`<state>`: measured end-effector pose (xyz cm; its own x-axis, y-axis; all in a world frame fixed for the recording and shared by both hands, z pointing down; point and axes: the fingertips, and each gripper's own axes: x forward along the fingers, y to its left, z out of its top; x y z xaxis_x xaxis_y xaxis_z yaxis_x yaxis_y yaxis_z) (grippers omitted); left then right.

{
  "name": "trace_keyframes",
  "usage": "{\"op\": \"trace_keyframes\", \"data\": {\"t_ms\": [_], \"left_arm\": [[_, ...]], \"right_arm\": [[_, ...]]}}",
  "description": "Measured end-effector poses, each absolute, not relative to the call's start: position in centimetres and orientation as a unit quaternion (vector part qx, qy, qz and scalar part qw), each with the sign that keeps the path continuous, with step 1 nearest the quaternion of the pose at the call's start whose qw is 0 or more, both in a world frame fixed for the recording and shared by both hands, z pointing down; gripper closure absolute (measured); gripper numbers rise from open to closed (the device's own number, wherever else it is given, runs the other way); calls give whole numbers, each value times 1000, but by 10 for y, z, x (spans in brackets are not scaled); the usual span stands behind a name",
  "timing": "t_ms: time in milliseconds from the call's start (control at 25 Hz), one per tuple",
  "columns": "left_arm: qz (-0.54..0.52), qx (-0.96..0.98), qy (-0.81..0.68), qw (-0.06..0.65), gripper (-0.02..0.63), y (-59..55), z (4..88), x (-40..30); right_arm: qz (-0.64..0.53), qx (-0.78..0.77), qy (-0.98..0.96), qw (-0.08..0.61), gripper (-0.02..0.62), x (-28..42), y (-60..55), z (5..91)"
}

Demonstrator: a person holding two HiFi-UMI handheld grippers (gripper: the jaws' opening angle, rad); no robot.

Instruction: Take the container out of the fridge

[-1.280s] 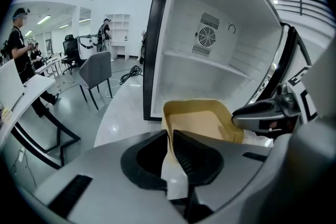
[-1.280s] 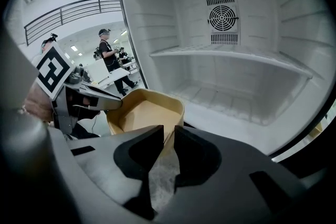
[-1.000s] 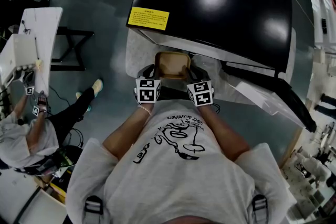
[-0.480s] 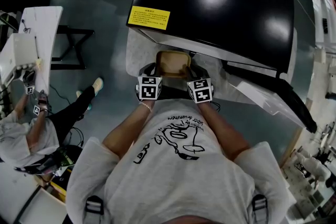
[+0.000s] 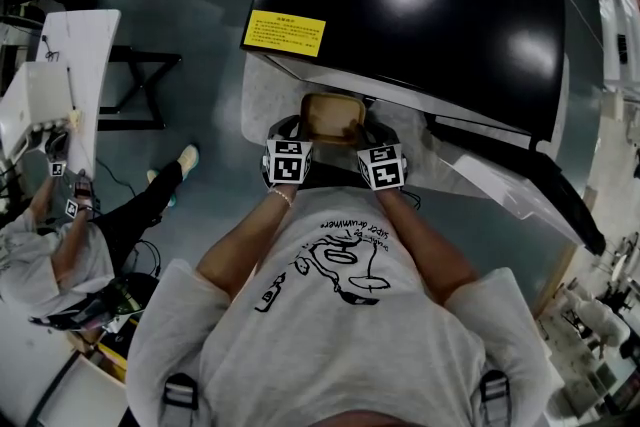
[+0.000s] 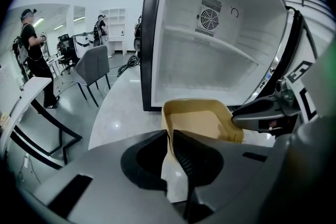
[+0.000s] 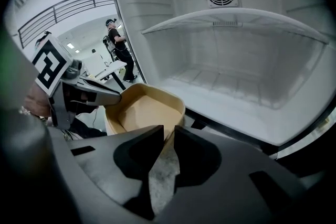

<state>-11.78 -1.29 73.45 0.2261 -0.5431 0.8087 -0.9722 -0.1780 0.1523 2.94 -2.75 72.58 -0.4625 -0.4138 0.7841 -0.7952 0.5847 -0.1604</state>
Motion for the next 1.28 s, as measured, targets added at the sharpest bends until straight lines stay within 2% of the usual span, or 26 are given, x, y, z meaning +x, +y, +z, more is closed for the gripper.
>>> {"op": "trace_keyframes", "data": {"t_ms": [1280], "left_arm": [[348, 692, -525, 353, 558, -16, 774, -118]], "right_arm": [[264, 367, -802, 391, 520, 26, -33, 768]]}}
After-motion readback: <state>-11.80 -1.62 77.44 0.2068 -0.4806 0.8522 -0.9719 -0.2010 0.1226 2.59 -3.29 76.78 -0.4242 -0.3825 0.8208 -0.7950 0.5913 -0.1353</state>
